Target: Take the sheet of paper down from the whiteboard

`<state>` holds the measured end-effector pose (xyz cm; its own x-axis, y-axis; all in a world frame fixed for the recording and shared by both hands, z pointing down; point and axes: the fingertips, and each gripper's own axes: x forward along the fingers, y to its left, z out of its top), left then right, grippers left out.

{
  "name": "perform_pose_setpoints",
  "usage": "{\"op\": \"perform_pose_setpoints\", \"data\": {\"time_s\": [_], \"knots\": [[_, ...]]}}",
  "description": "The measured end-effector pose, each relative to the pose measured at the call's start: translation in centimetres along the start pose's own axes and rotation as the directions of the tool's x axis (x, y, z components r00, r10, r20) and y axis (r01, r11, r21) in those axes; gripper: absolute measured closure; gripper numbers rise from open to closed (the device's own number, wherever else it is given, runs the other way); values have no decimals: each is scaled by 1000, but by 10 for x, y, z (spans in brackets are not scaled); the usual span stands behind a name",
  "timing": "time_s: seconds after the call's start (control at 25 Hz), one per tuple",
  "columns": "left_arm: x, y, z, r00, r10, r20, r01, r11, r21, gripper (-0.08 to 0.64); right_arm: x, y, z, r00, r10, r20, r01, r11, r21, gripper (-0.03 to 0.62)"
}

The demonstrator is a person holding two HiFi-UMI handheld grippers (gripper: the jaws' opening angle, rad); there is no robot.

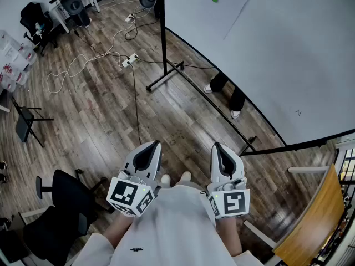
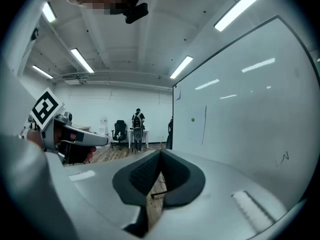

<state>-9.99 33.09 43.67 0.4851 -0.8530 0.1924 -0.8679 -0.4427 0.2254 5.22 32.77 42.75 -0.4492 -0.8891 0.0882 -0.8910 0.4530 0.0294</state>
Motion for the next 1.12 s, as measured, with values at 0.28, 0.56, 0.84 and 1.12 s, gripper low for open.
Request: {"op": "perform_pose_setpoints", "data": {"time_s": [0.28,0.56,0.84,1.12], "knots": [[18,-37,-5,1000,-13,-25,13,1000,3,555,-14,-27,-2,1000,10,5,-10,1000,20,595],[36,-60,-8,1000,7,-21,-7,1000,19,555,-26,-58,-9,999,14,38,-16,998,61,594],[60,-84,-9,1000,0,-24,1,1000,28,555,-31,-82,-14,998,28,55,-32,997,72,594],[82,-64,-19,999,23,-26,-22,1000,13,555,-10,-92,-46,999,38,29,-42,990,135,594]]}}
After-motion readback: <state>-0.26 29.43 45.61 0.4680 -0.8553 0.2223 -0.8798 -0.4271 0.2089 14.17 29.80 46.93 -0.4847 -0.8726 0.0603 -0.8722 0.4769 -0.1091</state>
